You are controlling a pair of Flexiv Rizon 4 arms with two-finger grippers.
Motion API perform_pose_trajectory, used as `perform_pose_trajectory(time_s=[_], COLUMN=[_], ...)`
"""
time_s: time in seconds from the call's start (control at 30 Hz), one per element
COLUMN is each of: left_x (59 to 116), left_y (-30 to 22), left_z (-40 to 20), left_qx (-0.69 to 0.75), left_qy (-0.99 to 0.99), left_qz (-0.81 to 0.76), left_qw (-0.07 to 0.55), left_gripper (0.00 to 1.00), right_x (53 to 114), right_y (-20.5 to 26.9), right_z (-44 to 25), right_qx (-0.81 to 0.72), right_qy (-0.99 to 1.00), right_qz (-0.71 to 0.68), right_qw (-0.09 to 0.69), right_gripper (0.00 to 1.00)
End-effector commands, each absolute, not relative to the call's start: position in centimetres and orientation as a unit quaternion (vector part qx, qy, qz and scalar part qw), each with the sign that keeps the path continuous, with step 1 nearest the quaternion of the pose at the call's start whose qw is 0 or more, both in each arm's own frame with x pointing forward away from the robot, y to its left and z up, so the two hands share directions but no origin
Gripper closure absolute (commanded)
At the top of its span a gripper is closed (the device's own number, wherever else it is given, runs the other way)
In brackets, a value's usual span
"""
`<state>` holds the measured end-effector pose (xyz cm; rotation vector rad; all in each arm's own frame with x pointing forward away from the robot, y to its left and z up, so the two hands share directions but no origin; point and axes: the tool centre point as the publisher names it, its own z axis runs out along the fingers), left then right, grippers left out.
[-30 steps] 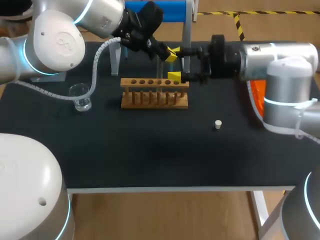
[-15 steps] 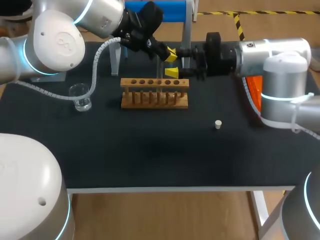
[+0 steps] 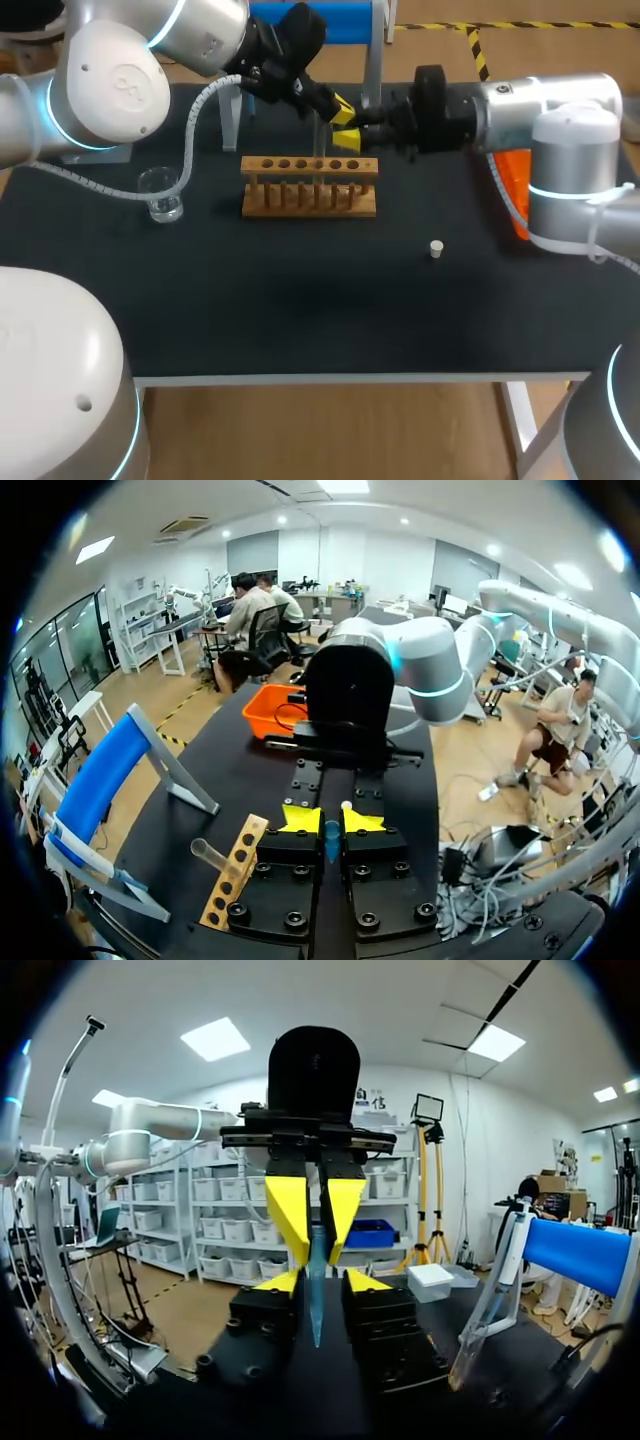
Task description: Invert the test tube, pick up the pipette, mount the tip to pipette, aspirate from beaker and dispense into the tube, eject the tip, return the pipette, and cap with the stopper.
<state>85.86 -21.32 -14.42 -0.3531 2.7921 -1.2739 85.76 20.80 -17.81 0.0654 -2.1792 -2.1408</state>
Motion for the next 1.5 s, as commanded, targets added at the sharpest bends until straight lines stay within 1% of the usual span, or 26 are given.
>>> perform_pose_trajectory(time_s=[0.03,0.4,0.43,0.47,0.7,1.2,1.37,1.5], left_x=[85.9,85.9,85.9,85.9,85.9,85.9,85.9,85.9], left_y=[-21.3,-21.3,-21.3,-21.3,-21.3,-21.3,-21.3,-21.3], left_z=[-14.3,-14.3,-14.3,-14.3,-14.3,-14.3,-14.3,-14.3], left_qx=[-0.115,-0.115,-0.115,-0.115,-0.115,-0.115,-0.115,-0.115], left_qy=[0.905,0.905,0.905,0.905,0.905,0.905,0.905,0.905], left_qz=[-0.41,-0.41,-0.41,-0.41,-0.41,-0.41,-0.41,-0.41], left_qw=[0.025,0.025,0.025,0.025,0.025,0.025,0.025,0.025], left_gripper=[1.0,1.0,0.87,0.0,0.0,0.0,0.0,0.0], right_x=[85.6,85.4,85.4,85.4,85.3,82.7,81.6,81.0], right_y=[20.5,20.3,20.3,20.2,18.4,6.8,4.0,2.9], right_z=[-17.7,-17.9,-17.9,-17.9,-17.9,-19.5,-20.3,-20.9], right_qx=[0.023,0.02,0.02,0.019,0.01,0.009,0.014,0.016], right_qy=[-0.713,-0.711,-0.711,-0.71,-0.706,-0.721,-0.725,-0.722], right_qz=[-0.699,-0.7,-0.701,-0.701,-0.706,-0.692,-0.689,-0.691], right_qw=[0.045,0.055,0.056,0.057,0.058,0.038,0.025,0.018], right_gripper=[1.0,1.0,1.0,1.0,1.0,1.0,1.0,1.0])
